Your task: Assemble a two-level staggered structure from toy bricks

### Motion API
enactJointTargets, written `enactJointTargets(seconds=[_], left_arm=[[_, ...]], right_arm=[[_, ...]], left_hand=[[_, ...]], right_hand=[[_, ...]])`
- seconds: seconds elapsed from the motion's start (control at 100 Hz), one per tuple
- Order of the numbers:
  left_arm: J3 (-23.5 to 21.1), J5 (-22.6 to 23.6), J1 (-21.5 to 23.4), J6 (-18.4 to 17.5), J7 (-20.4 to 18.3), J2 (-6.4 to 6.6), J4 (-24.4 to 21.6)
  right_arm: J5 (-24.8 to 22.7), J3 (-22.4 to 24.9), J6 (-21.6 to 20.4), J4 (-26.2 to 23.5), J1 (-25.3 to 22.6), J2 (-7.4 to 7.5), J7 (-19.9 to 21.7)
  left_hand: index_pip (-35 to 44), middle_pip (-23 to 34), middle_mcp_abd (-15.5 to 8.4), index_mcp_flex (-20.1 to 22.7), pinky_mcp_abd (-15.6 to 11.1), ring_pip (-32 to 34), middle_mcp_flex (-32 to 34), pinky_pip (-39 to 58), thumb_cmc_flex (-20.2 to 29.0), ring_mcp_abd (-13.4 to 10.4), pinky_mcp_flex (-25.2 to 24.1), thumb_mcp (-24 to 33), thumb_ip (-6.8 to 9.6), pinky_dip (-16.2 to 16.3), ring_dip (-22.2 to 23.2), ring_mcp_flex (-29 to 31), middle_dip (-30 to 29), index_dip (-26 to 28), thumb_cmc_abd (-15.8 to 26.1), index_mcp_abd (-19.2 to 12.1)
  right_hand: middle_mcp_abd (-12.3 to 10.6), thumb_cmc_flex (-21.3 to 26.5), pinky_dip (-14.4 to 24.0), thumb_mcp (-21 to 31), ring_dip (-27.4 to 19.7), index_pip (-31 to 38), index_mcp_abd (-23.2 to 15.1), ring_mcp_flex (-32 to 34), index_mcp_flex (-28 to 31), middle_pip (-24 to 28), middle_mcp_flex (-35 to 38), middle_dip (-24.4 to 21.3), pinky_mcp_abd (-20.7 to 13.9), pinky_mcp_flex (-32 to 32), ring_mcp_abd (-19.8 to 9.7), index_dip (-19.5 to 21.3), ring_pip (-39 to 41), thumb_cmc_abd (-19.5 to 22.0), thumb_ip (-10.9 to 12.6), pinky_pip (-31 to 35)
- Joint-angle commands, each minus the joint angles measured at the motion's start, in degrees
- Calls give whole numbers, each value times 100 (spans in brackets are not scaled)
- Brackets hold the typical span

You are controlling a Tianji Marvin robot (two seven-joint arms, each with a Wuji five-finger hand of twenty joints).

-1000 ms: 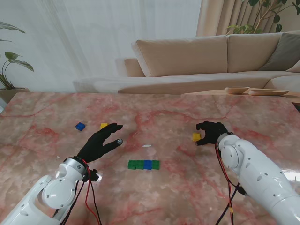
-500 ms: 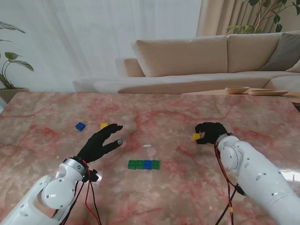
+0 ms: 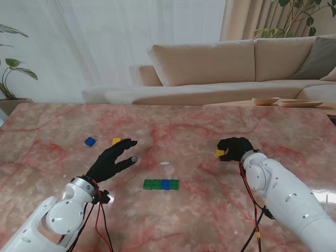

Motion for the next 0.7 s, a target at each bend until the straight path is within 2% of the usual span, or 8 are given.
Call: enactJointTargets(seconds=[0.0,0.11,0.15,0.35,0.46,0.69], left_arm=[[0,5,31,-4,-11,7,-15],[-2,-4,38,-8,-10,6,-13],[-3,-9,43,-2,-13,6,-17],[-18,-16,65,-8,-22,8,-33],[-26,-3,62,-23,-16,8,-34],[-14,-21,54,-35,4,2,-23]], right_arm=[[8,-25,0,69,-64,-25,81],[-1,-40,-21,76,-68,-23,67],[-5,-60,-28,87,-65,-23,55],[1,-135,-33,150,-54,-37,-36],[20,-129,-40,170,-64,-51,-103],[-107,197,41,-277,-364,-42,-98]], left_hand=[[-30,-70,1,165,-105,-236,-22,-195,36,-132,-41,-170,44,-71,-47,-47,-4,70,171,-177],[-30,-72,2,164,-108,-237,-24,-223,42,-139,-38,-173,38,-83,-46,-51,-4,70,176,-175],[-31,-75,1,162,-109,-241,-28,-232,47,-134,-35,-173,37,-87,-48,-58,-5,70,176,-178],[-32,-80,2,163,-100,-246,-33,-272,70,-137,-34,-171,28,-103,-49,-57,-6,71,182,-181],[-34,-82,-13,158,-74,-251,-28,-307,77,-137,-37,-173,23,-119,-51,-59,-7,71,185,-179],[-41,-96,-8,155,-46,-259,-37,-370,92,-134,-49,-174,15,-143,-51,-67,-11,70,195,-173]], right_hand=[[-44,191,186,193,115,343,-311,175,248,35,316,47,-65,56,-163,-164,123,-166,-285,202],[-70,261,225,113,147,484,-437,314,386,23,531,50,-49,108,-179,-252,173,-211,-408,303],[-75,319,246,-42,161,540,-450,330,385,-5,551,64,-48,100,-178,-311,171,-182,-406,350],[-101,420,265,-61,185,657,-564,426,449,38,664,114,-38,152,-195,-308,209,-244,-406,411],[-99,442,271,153,222,853,-635,507,490,-14,800,485,-40,174,-202,-460,235,-318,-444,470],[-55,360,292,479,249,921,-662,682,643,-145,1076,594,-32,273,-191,-722,255,-380,-494,552]])
